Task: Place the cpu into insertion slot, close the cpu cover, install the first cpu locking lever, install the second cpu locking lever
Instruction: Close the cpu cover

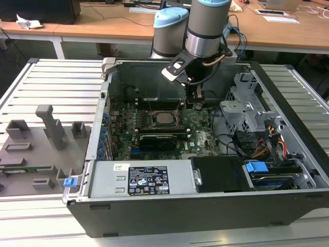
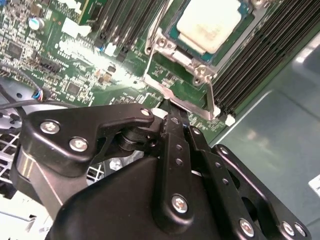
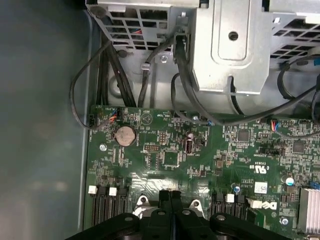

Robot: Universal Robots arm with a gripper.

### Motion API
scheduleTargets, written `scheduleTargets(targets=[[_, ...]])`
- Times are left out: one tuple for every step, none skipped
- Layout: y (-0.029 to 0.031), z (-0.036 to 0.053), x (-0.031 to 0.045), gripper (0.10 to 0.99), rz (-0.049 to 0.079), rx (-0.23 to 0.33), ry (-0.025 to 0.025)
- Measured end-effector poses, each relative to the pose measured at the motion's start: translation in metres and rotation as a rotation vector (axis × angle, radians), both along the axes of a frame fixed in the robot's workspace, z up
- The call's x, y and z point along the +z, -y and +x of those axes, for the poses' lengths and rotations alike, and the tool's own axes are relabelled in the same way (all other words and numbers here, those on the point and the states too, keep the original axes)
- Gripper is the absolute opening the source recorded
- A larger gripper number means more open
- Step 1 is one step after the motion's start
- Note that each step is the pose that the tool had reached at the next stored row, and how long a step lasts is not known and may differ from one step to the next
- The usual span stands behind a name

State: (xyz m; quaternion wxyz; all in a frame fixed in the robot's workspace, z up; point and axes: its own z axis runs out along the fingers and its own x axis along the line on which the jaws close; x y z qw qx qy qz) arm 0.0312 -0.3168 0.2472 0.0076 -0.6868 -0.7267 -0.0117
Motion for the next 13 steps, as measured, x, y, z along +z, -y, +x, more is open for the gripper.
scheduleTargets(targets=[[0.0, -0.0016, -0.0002, 0.106, 0.0, 0.0, -0.0001], [0.0, -0.0034, -0.0004, 0.106, 0.0, 0.0, -0.0001], [0.0, -0.0061, -0.0007, 0.106, 0.0, 0.0, 0.0], [0.0, -0.0081, -0.0009, 0.106, 0.0, 0.0, -0.0001], [0.0, -0.0101, -0.0012, 0.106, 0.0, 0.0, -0.0001], [0.0, -0.0121, -0.0014, 0.106, 0.0, 0.0, -0.0001], [0.0, -0.0136, -0.0016, 0.106, 0.0, 0.0, -0.0001], [0.0, -0.0152, -0.0019, 0.106, 0.0, 0.0, -0.0001], [0.0, -0.0166, -0.0022, 0.106, 0.0, 0.0, -0.0001], [-0.0001, -0.0193, -0.0026, 0.106, 0.0, 0.0, -0.0001], [-0.0002, -0.0229, -0.0032, 0.106, 0.0, 0.0, 0.0], [-0.0003, -0.0252, -0.0037, 0.106, 0.0, 0.0, -0.0001], [-0.0004, -0.0272, -0.0042, 0.106, 0.0, 0.0, 0.0]])
